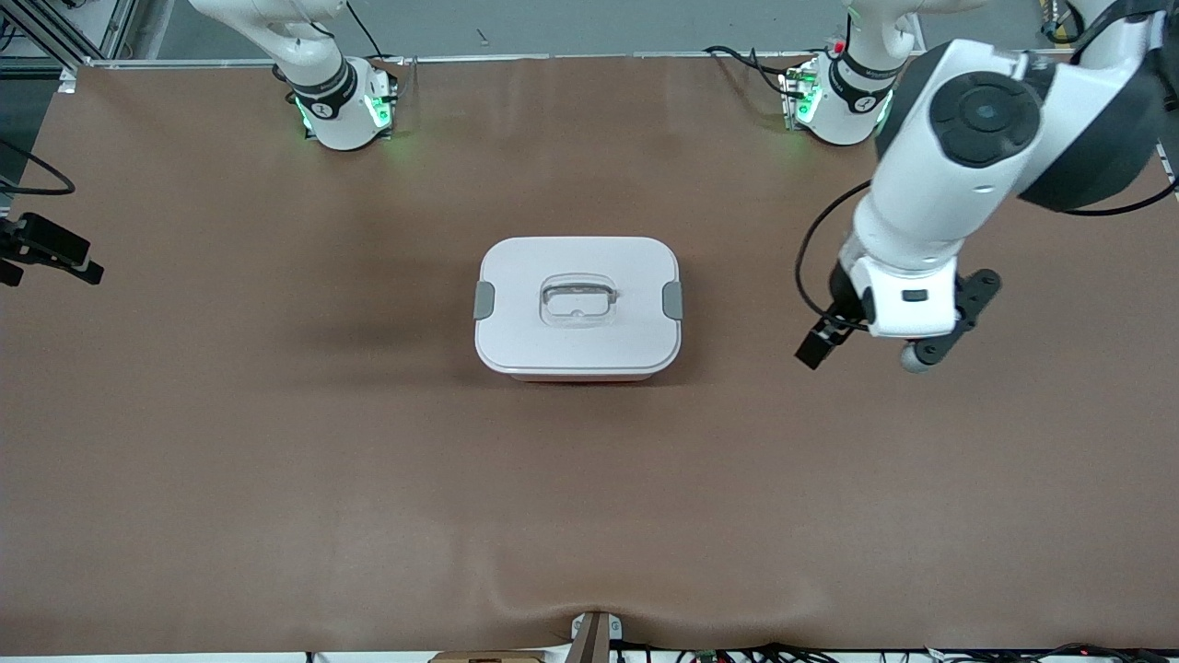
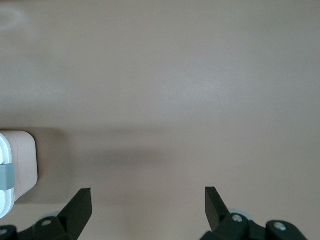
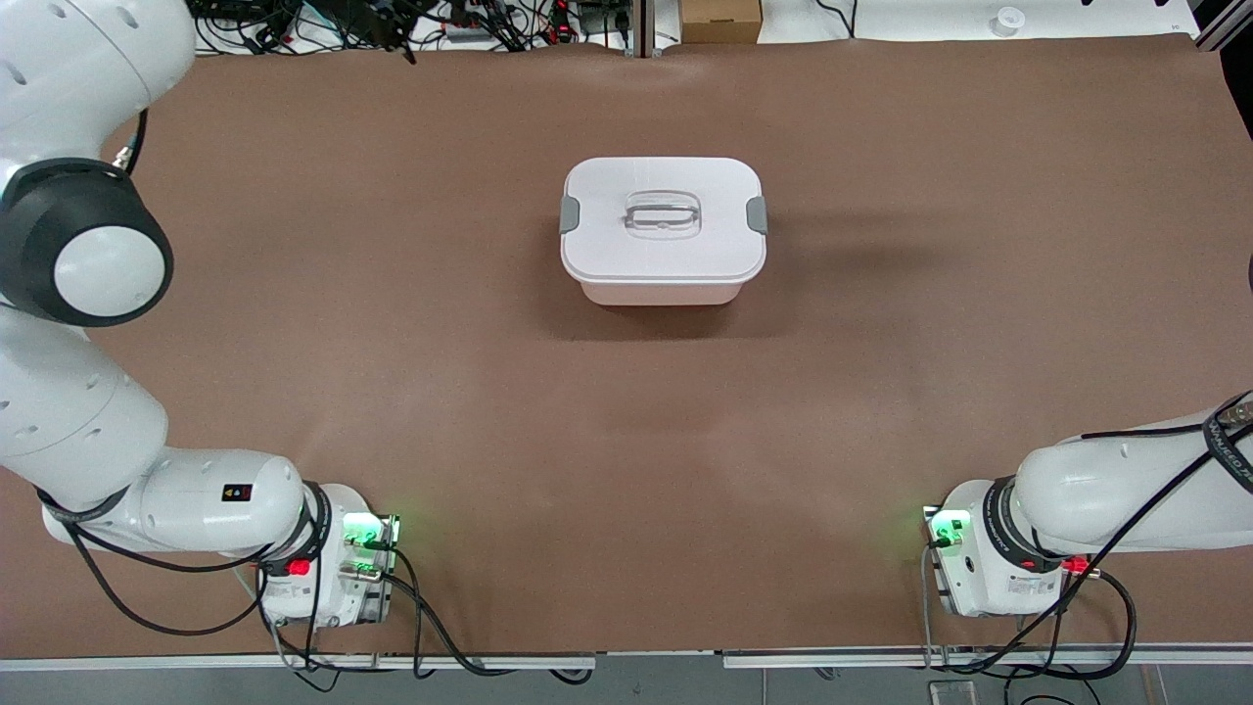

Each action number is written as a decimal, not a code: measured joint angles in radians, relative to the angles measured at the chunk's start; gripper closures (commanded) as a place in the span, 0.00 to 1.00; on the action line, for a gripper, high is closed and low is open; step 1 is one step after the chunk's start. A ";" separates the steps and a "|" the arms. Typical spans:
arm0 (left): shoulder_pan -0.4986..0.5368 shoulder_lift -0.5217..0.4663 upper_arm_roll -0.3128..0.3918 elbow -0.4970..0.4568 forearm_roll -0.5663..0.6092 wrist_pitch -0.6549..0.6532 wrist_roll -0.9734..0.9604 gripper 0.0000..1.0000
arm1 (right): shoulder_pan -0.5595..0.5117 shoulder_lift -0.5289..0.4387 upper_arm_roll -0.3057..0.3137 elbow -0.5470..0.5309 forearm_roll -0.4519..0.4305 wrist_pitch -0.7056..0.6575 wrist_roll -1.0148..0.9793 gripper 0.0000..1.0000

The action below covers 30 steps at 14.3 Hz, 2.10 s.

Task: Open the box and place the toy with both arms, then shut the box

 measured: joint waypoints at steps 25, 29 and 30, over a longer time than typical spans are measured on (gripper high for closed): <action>0.323 -0.167 -0.004 -0.004 -0.123 -0.245 0.972 0.00 | 0.038 0.000 0.008 -0.005 -0.112 -0.088 0.022 0.00; 0.249 -0.205 0.075 -0.013 -0.139 -0.273 1.023 0.00 | 0.037 0.000 0.005 -0.013 -0.112 -0.091 0.026 0.00; 0.178 -0.222 0.155 -0.020 -0.156 -0.281 1.035 0.00 | 0.037 0.000 0.005 -0.014 -0.111 -0.093 0.026 0.00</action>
